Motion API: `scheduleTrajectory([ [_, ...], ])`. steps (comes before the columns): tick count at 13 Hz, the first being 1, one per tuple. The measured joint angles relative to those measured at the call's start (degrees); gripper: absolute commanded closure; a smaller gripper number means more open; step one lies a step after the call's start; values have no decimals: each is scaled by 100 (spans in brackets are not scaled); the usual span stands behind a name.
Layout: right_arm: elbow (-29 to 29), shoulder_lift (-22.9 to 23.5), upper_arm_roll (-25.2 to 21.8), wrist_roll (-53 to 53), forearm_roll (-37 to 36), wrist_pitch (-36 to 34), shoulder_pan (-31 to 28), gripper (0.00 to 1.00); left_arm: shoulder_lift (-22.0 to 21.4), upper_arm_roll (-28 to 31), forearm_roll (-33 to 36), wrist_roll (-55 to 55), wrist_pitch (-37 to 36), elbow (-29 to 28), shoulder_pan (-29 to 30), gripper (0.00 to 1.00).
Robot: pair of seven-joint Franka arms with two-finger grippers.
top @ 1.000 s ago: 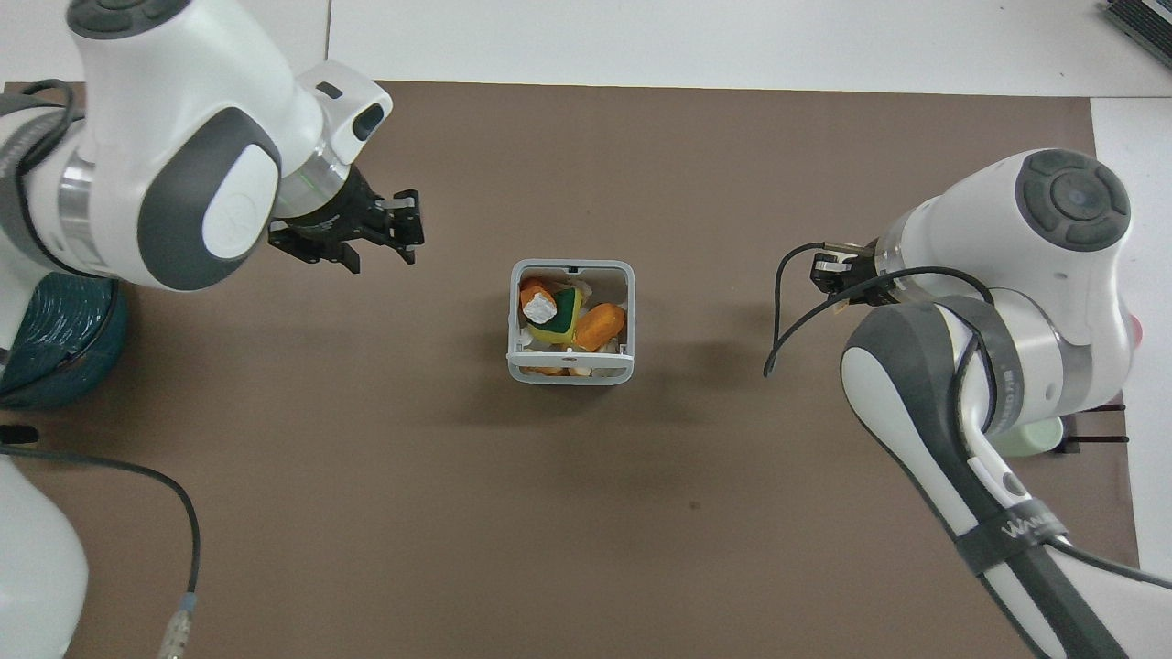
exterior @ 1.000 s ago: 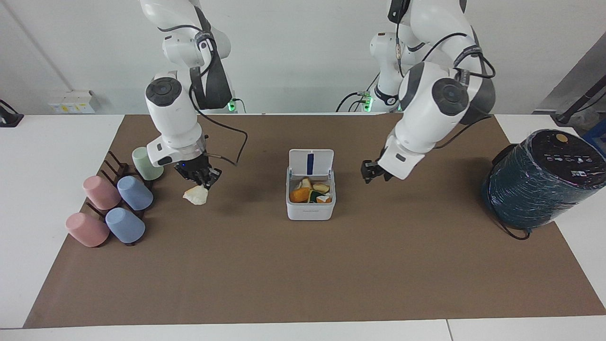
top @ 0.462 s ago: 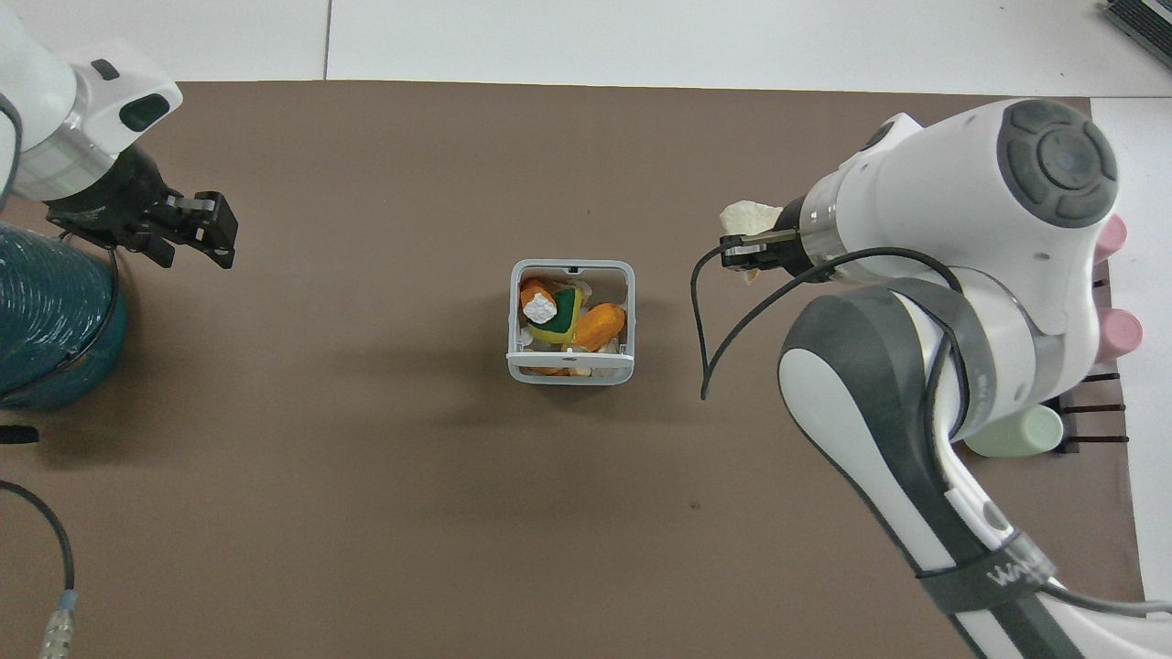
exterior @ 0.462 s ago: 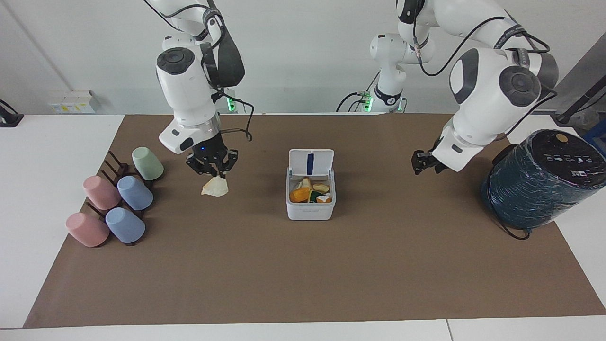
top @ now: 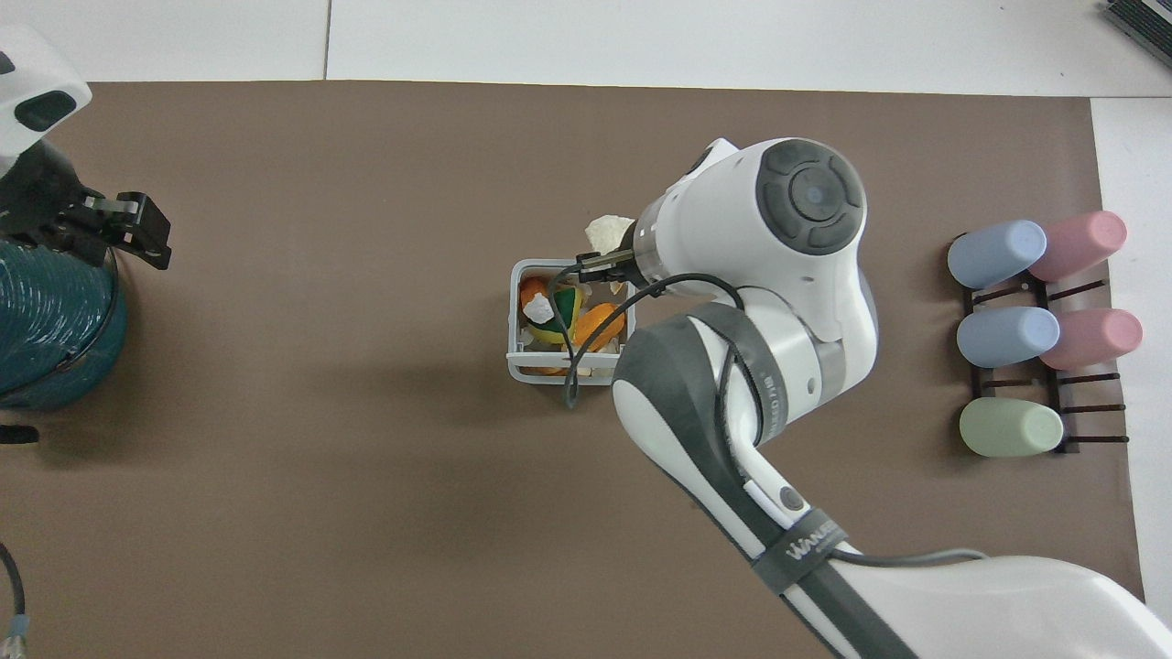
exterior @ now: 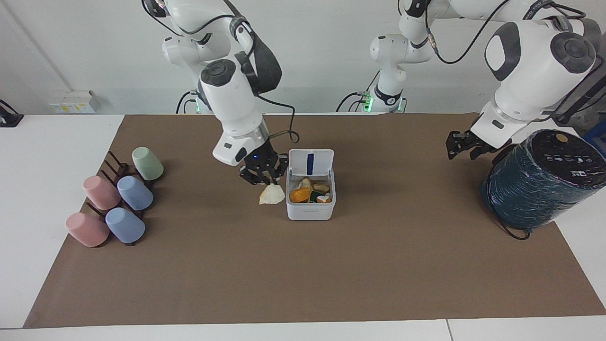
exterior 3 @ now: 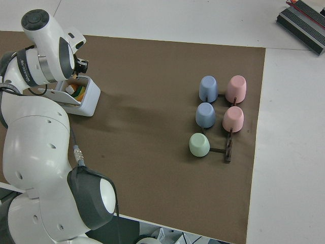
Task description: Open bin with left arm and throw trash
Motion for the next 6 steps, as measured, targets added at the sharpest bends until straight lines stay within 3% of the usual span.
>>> scheduleTrajectory([
  [5, -4, 204, 1, 194, 304, 2, 137, 99, -144, 28, 2, 226, -131, -53, 185, 37],
  [6, -10, 229, 1, 259, 306, 2, 147, 85, -148, 18, 1, 260, -61, -94, 187, 37],
])
